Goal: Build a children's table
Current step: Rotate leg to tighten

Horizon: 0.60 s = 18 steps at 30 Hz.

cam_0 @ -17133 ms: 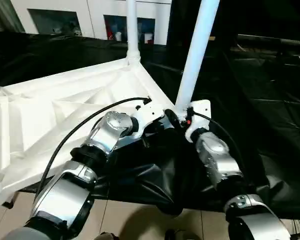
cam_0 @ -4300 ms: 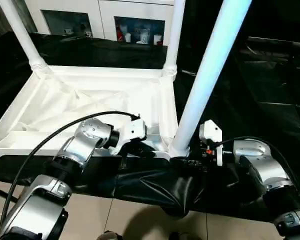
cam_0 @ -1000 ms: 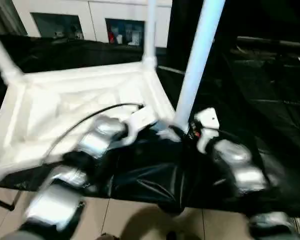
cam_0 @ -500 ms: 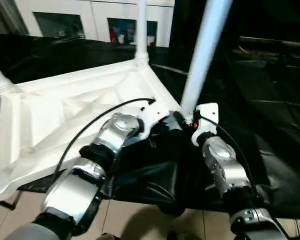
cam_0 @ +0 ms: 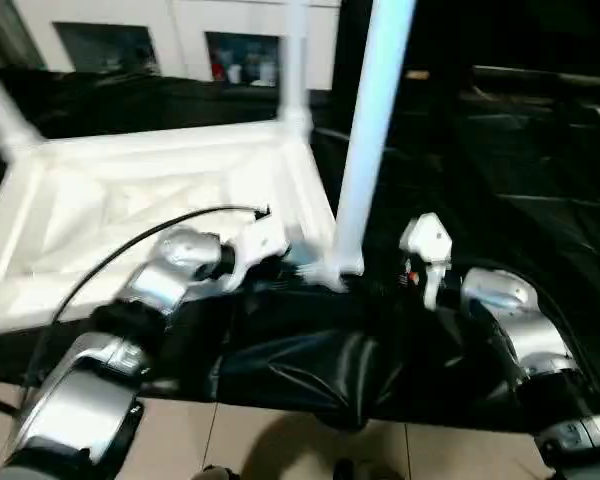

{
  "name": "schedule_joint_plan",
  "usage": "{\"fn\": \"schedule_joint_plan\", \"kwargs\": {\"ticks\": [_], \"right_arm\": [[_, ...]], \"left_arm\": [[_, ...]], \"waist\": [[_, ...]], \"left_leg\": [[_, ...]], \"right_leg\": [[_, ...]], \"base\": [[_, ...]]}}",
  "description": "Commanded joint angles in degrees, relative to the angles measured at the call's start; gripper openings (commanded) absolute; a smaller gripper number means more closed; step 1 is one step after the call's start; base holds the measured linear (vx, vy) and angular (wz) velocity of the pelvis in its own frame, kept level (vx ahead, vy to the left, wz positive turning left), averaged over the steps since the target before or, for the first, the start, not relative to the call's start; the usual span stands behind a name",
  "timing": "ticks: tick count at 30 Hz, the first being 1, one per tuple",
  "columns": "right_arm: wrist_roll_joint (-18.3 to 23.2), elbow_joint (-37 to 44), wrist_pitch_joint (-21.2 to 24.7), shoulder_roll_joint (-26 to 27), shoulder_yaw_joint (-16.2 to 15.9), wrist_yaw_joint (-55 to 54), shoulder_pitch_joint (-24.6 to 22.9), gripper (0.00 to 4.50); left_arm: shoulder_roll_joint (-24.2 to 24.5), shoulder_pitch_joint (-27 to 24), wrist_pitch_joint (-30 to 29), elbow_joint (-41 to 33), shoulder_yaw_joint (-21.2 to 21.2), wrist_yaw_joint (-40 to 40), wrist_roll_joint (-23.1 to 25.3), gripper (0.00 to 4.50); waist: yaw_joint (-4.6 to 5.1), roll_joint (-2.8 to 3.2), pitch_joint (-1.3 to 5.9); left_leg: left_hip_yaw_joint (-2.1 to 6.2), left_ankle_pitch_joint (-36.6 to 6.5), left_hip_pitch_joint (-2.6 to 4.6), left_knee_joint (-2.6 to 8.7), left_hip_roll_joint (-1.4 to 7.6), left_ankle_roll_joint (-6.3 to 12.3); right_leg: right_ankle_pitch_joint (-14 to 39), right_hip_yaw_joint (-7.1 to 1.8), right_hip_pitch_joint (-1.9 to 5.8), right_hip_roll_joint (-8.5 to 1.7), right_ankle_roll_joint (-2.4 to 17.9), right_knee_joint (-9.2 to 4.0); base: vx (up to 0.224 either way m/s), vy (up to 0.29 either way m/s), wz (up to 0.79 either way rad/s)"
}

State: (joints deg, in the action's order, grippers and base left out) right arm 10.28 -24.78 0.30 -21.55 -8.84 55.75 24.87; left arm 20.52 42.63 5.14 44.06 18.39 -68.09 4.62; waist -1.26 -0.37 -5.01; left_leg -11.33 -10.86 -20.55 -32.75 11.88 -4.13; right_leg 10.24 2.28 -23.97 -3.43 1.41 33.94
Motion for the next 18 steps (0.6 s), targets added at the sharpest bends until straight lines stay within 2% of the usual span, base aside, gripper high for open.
{"fn": "schedule_joint_plan", "kwargs": {"ticks": [1,3,5,9,11,13,16,18], "right_arm": [[1.5,2.4,1.4,-1.4,-1.7,4.0,-0.6,3.8],[1.7,3.0,1.9,-2.2,-2.8,6.4,-1.0,3.8],[1.5,3.4,2.3,-3.0,-4.4,9.4,-1.3,3.8],[0.8,2.4,2.1,-3.1,-5.0,11.0,-1.0,3.8],[0.8,1.6,2.3,-2.6,-4.4,10.9,-0.5,3.66],[1.1,1.0,2.6,-2.2,-3.9,10.8,0.0,3.47],[1.9,0.8,3.0,-2.2,-3.7,10.8,0.5,3.15],[2.0,0.8,3.1,-2.2,-3.7,11.0,0.5,3.06]], "left_arm": [[0.2,-2.5,-0.8,-1.7,2.3,-4.3,-1.0,0.0],[0.6,-3.0,-1.1,-2.8,2.0,-5.3,-1.7,0.0],[1.0,-3.2,-1.5,-3.5,1.7,-6.1,-2.2,0.0],[1.1,-3.4,-1.5,-3.9,1.3,-6.6,-2.2,0.0],[1.2,-3.5,-1.4,-4.3,1.1,-6.7,-2.3,0.0],[1.4,-3.7,-1.5,-4.7,1.0,-7.0,-2.4,0.0],[1.6,-4.0,-2.4,-5.9,0.9,-7.2,-2.6,0.0],[1.6,-4.0,-2.5,-6.1,1.0,-7.3,-2.6,0.0]], "waist": [[-0.27,-0.22,3.67],[-0.72,-0.26,3.66],[-0.92,-0.42,3.54],[-0.99,-0.62,3.36],[-0.92,-0.65,3.39],[-0.91,-0.6,3.54],[-0.9,-0.6,3.85],[-0.94,-0.61,3.83]], "left_leg": [[0.3,-6.0,0.18,2.99,1.64,7.26],[0.16,-5.9,0.32,2.94,1.73,7.3],[0.04,-6.9,0.31,2.94,1.61,7.01],[0.21,-9.0,0.26,3.12,1.45,5.05],[0.28,-8.7,0.26,3.13,1.39,4.79],[0.3,-7.8,0.31,3.1,1.41,4.82],[0.25,-5.3,0.15,2.88,1.38,5.69],[0.17,-5.2,0.12,2.8,1.28,6.17]], "right_leg": [[0.5,-2.31,3.65,-3.5,16.9,-2.67],[0.0,-2.31,3.59,-3.56,16.9,-2.53],[2.1,-2.3,3.49,-3.6,16.4,-2.78],[9.4,-2.44,3.46,-3.87,14.1,-3.47],[10.4,-2.45,3.41,-3.88,13.5,-3.58],[9.5,-2.45,3.39,-3.81,13.5,-3.43],[4.1,-2.4,3.64,-3.65,14.7,-2.76],[3.0,-2.35,3.62,-3.58,15.0,-2.73]], "base": [[0.0,0.0,0.0],[0.0,0.0,0.0],[0.0,0.0,0.0],[0.0,0.0,0.0],[0.0,0.0,0.0],[0.0,0.0,0.0],[0.0,0.0,0.0],[0.0,0.0,0.0]]}}
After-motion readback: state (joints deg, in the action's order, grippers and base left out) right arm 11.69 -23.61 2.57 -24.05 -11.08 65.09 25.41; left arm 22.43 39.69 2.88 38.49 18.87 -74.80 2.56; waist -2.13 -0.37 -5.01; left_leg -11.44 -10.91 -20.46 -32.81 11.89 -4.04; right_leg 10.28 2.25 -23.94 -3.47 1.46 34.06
